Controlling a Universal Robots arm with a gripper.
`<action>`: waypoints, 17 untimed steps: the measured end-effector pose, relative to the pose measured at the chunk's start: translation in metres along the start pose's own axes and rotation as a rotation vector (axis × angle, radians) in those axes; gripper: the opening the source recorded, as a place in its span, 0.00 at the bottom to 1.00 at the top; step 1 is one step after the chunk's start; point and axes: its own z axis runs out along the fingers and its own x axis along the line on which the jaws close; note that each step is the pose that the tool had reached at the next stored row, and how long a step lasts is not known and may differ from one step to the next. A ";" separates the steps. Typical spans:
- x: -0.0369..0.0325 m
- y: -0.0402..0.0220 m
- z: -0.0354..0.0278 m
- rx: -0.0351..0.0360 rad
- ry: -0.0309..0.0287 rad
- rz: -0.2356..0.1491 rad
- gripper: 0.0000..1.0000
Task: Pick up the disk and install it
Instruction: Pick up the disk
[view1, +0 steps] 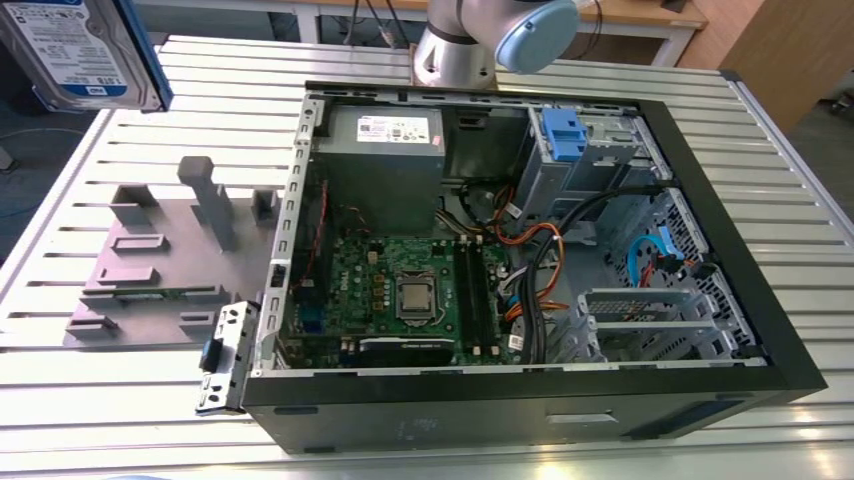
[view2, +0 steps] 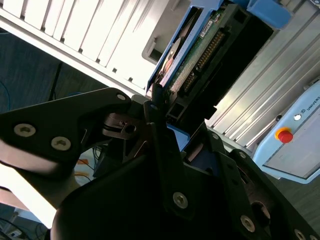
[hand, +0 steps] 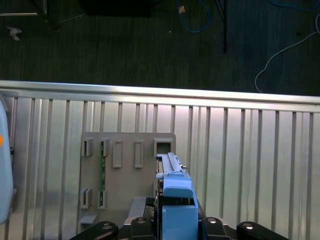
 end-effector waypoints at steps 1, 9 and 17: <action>0.0000 0.0000 -0.0003 -0.0001 0.0000 0.000 0.36; 0.0000 0.0000 -0.0025 0.0000 0.0000 0.000 0.36; -0.0001 0.0001 -0.0050 0.0001 -0.0001 0.000 0.36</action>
